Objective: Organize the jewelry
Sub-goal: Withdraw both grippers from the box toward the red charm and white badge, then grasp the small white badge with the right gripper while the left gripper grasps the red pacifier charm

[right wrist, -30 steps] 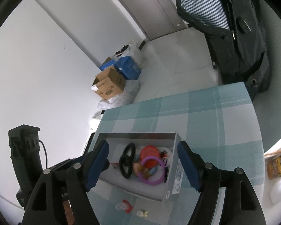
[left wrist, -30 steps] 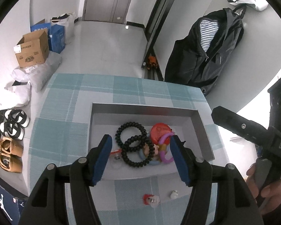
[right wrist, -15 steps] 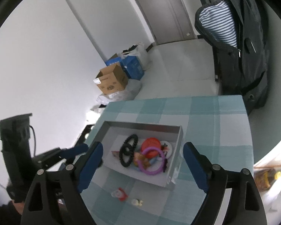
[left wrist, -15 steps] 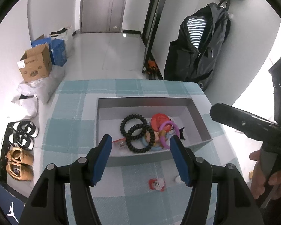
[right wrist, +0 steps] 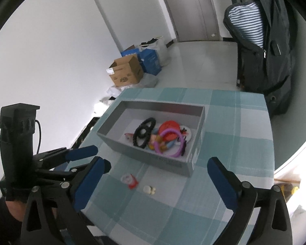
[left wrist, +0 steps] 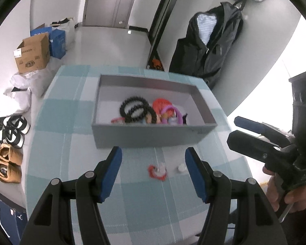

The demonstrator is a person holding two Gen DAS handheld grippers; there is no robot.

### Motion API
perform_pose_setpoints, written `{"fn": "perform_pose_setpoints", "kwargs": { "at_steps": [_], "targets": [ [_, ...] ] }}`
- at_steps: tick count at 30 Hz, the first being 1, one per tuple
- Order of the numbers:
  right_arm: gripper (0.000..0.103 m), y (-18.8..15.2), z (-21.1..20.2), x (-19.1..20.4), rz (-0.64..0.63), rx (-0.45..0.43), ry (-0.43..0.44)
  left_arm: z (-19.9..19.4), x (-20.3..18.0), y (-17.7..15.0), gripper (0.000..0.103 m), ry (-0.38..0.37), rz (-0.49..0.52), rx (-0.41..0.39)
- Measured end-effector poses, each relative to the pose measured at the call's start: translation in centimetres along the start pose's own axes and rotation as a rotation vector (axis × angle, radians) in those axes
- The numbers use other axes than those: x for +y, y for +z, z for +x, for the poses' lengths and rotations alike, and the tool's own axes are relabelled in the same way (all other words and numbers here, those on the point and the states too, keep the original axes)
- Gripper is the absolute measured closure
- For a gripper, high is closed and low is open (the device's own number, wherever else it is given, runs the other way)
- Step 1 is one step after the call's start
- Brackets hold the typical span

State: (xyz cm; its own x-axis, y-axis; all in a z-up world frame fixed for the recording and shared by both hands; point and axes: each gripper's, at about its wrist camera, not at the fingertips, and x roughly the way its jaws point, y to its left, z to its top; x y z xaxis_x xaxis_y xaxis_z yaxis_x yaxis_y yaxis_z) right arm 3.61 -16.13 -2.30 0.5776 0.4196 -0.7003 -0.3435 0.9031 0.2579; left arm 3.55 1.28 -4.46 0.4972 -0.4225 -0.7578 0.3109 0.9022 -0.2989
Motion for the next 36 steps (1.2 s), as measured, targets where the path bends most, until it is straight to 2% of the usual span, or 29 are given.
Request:
{"fn": "perform_pose_setpoints", "kwargs": {
  "at_steps": [4, 8, 10, 12, 14, 16, 20, 24, 29, 31, 34, 36],
  "targets": [
    [0.001, -1.2, -0.1, 0.2, -0.04, 0.021, -0.015, 0.5, -0.1, -0.8, 0.043, 0.011, 0.01, 0.03],
    [0.002, -2.4, 0.9, -0.6, -0.026, 0.065, -0.029, 1.1, -0.2, -1.1, 0.043, 0.028, 0.011, 0.059],
    [0.006, -2.8, 1.3, -1.0, -0.017, 0.083, -0.02, 1.1, -0.4, -1.4, 0.043, 0.041, 0.022, 0.062],
    [0.019, -3.2, 1.7, -1.0, -0.032, 0.106, -0.025, 0.9, -0.6, -1.6, 0.043, 0.044, 0.035, 0.063],
    [0.021, -3.5, 2.2, -0.7, -0.052, 0.127, -0.022, 0.9, -0.6, -1.8, 0.043, 0.054, 0.04, 0.068],
    [0.029, -3.8, 2.8, -0.3, -0.075, 0.139, -0.001, 1.1, -0.4, -2.1, 0.043, 0.061, 0.031, 0.081],
    [0.051, -3.8, 4.5, 0.8, -0.117, 0.175, 0.013, 1.5, 0.0, -2.8, 0.043, 0.077, 0.017, 0.104],
    [0.057, -4.1, 6.1, 1.8, -0.145, 0.215, -0.002, 1.4, 0.5, -3.2, 0.043, 0.089, 0.017, 0.111],
    [0.06, -4.1, 6.6, 3.2, -0.195, 0.217, -0.024, 1.2, 1.0, -3.2, 0.043, 0.095, 0.002, 0.111],
    [0.063, -4.3, 6.7, 3.9, -0.243, 0.22, -0.065, 1.3, 1.3, -3.1, 0.043, 0.09, -0.01, 0.113],
    [0.073, -4.8, 6.7, 4.6, -0.298, 0.215, -0.122, 1.4, 1.5, -2.9, 0.043, 0.089, -0.022, 0.112],
    [0.088, -4.9, 6.6, 4.5, -0.293, 0.216, -0.125, 1.4, 1.5, -2.8, 0.043, 0.088, -0.024, 0.108]
  ]
}}
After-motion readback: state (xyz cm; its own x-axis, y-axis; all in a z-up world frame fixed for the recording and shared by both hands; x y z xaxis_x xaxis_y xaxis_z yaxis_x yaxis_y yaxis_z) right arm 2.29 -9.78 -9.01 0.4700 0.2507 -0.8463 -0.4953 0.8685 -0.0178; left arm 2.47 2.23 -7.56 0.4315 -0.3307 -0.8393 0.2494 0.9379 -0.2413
